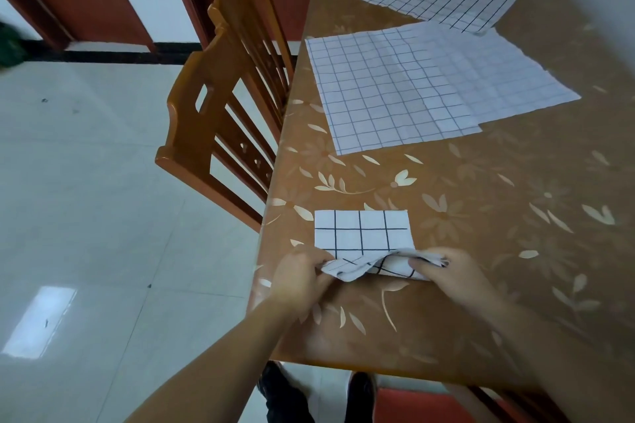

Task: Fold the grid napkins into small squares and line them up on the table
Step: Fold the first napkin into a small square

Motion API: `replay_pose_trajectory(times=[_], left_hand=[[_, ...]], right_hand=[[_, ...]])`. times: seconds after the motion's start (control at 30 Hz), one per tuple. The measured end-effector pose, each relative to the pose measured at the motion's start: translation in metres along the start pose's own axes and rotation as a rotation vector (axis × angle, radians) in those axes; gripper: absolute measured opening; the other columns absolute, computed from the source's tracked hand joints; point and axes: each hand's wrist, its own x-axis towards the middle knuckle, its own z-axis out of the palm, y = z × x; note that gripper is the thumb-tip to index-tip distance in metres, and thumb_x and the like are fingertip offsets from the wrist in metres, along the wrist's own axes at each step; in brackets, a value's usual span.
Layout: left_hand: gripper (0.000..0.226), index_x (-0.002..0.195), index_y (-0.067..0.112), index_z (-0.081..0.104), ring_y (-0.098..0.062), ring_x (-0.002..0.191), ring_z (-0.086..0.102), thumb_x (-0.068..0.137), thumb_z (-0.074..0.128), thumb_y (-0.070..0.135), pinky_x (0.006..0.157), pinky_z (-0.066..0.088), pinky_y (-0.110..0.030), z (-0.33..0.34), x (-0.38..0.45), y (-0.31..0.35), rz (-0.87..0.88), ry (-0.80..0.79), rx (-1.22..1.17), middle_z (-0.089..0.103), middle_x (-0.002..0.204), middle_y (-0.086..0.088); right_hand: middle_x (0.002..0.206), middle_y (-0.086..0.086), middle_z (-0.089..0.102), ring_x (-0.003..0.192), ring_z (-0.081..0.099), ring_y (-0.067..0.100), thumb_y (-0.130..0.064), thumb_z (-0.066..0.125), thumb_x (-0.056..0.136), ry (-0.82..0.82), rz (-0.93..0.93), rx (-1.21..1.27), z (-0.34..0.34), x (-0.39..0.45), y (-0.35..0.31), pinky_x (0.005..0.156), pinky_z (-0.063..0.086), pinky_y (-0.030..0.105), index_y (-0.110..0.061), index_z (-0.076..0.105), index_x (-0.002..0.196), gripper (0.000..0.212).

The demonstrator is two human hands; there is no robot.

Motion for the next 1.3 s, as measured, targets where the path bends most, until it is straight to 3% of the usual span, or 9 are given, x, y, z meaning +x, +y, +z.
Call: replay_pose_trajectory(times=[0.1,0.3,0.43,0.53,0.63,0.83,0.97,1.17,1.3], left_hand=[[0.021,0.089,0.022,0.072,-0.012,0.073,0.058,0.094,0.057,0.035,0.060,0.039,-0.018,-0.002,-0.001,0.002,-0.117,0.028,-0.102,0.070,0.081,0.005],[0.024,0.090,0.020,0.067,0.005,0.070,0.052,0.094,0.055,0.040,0.060,0.032,0.002,-0.009,0.004,0.003,-0.322,0.108,-0.233,0.066,0.083,0.012],[0.030,0.075,0.021,0.066,-0.005,0.067,0.055,0.094,0.054,0.041,0.051,0.034,-0.010,-0.012,0.008,-0.001,-0.413,0.096,-0.269,0.065,0.069,0.009],[0.038,0.068,0.020,0.064,-0.015,0.069,0.061,0.091,0.052,0.049,0.061,0.045,-0.026,-0.011,0.010,-0.006,-0.464,0.094,-0.261,0.066,0.063,0.003],[0.037,0.063,0.024,0.064,-0.015,0.069,0.063,0.083,0.053,0.054,0.069,0.054,-0.033,-0.010,0.011,-0.012,-0.478,0.116,-0.246,0.066,0.060,0.006],[0.033,0.066,0.024,0.060,-0.016,0.073,0.059,0.090,0.054,0.045,0.069,0.051,-0.033,-0.009,0.010,-0.019,-0.299,0.087,0.002,0.066,0.073,0.005],[0.035,0.071,0.026,0.057,-0.017,0.095,0.050,0.096,0.043,0.046,0.090,0.037,-0.035,-0.006,0.012,-0.023,-0.156,0.078,0.312,0.064,0.085,0.004],[0.034,0.124,0.031,0.048,-0.021,0.126,0.036,0.102,0.024,0.043,0.107,0.021,-0.038,0.000,0.011,-0.026,0.114,0.034,0.513,0.047,0.135,0.005],[0.046,0.149,0.038,0.020,-0.022,0.149,-0.001,0.104,0.013,0.042,0.118,-0.003,-0.047,0.007,0.013,-0.028,0.205,-0.131,0.491,0.009,0.162,0.006]], right_hand=[[0.074,-0.007,0.067,0.049,0.058,-0.007,-0.006,0.068,0.087,0.041,0.108,0.181,0.003,0.005,-0.005,0.046,0.039,0.006,-0.010,0.069,0.097,0.011],[0.078,0.001,0.070,0.055,0.054,0.012,-0.011,0.066,0.088,0.051,0.223,0.068,0.008,0.016,-0.003,0.046,0.045,0.018,-0.010,0.071,0.096,0.010],[0.078,-0.001,0.070,0.059,0.058,0.012,-0.016,0.067,0.089,0.060,0.205,0.069,0.011,0.023,-0.006,0.050,0.045,0.022,-0.017,0.069,0.092,0.005],[0.073,-0.003,0.070,0.053,0.057,0.006,-0.015,0.068,0.087,0.043,0.201,0.054,0.013,0.026,-0.006,0.048,0.043,0.021,-0.018,0.069,0.083,0.006],[0.074,0.003,0.073,0.066,0.067,0.018,-0.015,0.070,0.085,0.055,0.223,0.014,0.015,0.030,-0.006,0.062,0.046,0.029,-0.015,0.069,0.075,0.010],[0.083,0.009,0.073,0.082,0.068,0.027,-0.014,0.071,0.082,0.102,0.239,-0.066,0.021,0.033,-0.008,0.068,0.049,0.031,-0.010,0.070,0.081,0.004],[0.084,0.005,0.071,0.081,0.066,0.024,-0.016,0.070,0.083,0.118,0.219,-0.161,0.025,0.034,-0.007,0.066,0.050,0.031,-0.012,0.068,0.085,0.005],[0.088,0.002,0.067,0.082,0.065,0.021,-0.018,0.069,0.085,0.174,0.198,-0.188,0.030,0.034,-0.005,0.059,0.047,0.027,-0.016,0.060,0.100,0.017],[0.083,-0.001,0.064,0.078,0.062,0.017,-0.022,0.067,0.086,0.235,0.197,-0.226,0.032,0.031,-0.004,0.062,0.048,0.029,-0.018,0.054,0.119,0.036]])
